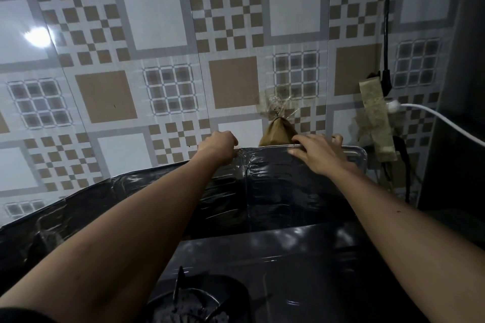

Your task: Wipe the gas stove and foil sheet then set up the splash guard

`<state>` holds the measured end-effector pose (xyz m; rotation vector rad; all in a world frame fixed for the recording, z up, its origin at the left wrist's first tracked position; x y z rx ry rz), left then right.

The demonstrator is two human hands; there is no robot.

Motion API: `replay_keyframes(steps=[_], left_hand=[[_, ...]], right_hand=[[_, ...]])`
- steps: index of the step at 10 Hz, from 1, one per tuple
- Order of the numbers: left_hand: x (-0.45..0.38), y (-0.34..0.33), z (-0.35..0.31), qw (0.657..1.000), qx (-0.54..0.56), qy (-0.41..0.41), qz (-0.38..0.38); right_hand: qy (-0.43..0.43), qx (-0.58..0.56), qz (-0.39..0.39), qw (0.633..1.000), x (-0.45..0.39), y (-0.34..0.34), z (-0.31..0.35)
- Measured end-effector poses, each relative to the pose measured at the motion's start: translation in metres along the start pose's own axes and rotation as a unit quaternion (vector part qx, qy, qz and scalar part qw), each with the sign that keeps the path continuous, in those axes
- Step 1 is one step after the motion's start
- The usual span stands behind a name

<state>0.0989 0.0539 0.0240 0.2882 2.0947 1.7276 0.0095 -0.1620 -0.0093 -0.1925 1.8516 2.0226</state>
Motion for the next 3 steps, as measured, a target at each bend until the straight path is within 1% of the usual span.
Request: replay_keyframes(steps=[1,2,3], left_hand=[[0.005,0.003,-0.001,1.000,-0.011,0.004,-0.003],[0.019,0.013,-0.003,1.000,-0.021,0.012,-0.013],[0.035,0.021,-0.008,0.999,-0.027,0.012,-0.042]], right_hand=[[0.000,0.000,0.003,1.000,0.000,0.001,0.001],[0.001,-0.008,-0.018,1.000,0.006,0.006,0.008],[0.021,-0.048,-0.066,0.996,0.014,0.022,0.024]])
Point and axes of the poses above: each hand's wrist, its own x-axis away from the middle knuckle, its own y-axis out of the back of the hand, z = x × y, the point moved 1 cm from there along -x, towards the middle knuckle, and after that the axes turned 5 degrees about z, right-handed, at the moved point
